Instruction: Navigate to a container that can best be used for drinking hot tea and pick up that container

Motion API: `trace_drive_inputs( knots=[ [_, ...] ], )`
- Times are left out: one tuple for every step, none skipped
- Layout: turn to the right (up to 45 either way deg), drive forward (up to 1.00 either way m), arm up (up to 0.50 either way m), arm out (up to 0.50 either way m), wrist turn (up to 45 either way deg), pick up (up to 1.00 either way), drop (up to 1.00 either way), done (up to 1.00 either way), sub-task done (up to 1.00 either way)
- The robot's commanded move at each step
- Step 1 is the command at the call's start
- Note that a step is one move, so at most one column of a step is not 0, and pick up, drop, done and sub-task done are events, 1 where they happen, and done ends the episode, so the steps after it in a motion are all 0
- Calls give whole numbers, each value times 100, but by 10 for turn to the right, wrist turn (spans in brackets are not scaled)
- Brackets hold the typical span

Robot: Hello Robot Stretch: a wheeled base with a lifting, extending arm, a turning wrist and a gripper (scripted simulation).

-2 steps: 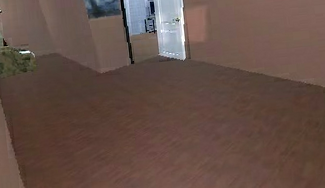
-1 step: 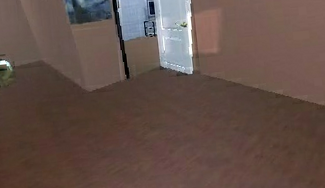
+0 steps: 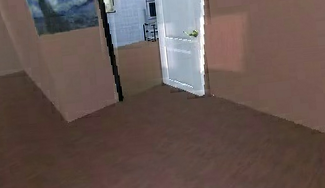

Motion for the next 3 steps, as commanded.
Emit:
trace_drive_inputs(
  knots=[
    [-30,0,0,0,0,0,0,0,0],
    [0,100,0,0,0,0,0,0,0],
    [0,100,0,0,0,0,0,0,0]
  ],
)
